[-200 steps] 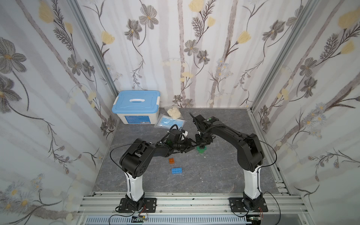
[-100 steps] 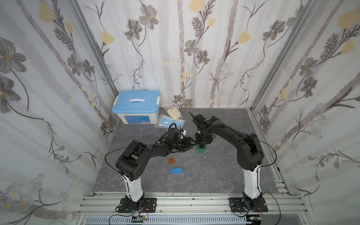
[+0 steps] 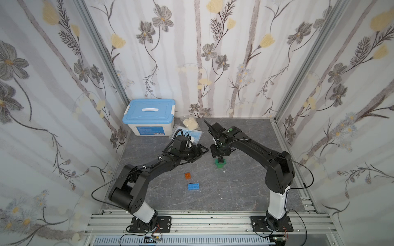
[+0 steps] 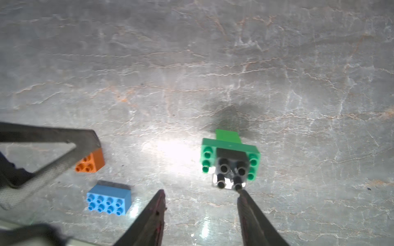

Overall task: Assemble the letter f with lego
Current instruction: Assemble the lego brick with the lego brick, then pick up the lego brick from the center of the board.

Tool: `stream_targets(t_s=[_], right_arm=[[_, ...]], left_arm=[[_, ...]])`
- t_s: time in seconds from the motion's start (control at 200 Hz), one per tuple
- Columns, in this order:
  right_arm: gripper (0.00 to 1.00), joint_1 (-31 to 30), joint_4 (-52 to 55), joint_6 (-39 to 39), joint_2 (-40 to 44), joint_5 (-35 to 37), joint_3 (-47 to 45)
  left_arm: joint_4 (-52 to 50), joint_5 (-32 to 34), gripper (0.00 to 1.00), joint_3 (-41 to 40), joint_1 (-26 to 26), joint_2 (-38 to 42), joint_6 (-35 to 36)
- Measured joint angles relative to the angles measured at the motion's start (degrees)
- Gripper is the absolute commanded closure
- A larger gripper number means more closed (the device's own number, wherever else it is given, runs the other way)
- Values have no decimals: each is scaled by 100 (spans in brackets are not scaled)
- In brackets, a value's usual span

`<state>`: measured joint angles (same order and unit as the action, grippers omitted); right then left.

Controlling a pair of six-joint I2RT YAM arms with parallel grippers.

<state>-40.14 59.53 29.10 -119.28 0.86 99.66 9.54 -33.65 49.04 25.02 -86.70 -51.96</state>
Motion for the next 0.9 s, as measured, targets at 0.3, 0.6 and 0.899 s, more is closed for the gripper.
stream_targets(t_s=[0.3,0.6,0.899], right_arm=[[19,-1106,-247,-42,-289,37,374],[25,-1685,-713,157,-1458,-262,1019],[34,-1825,-846,411,-1985,-398,1145]], left_arm=[[-2555,669,0,-546,-1919,2378,-24],[-3556,42,0,-688,-3097,2927,247],[-4175,-107,0,-664,-3840,3202,562]])
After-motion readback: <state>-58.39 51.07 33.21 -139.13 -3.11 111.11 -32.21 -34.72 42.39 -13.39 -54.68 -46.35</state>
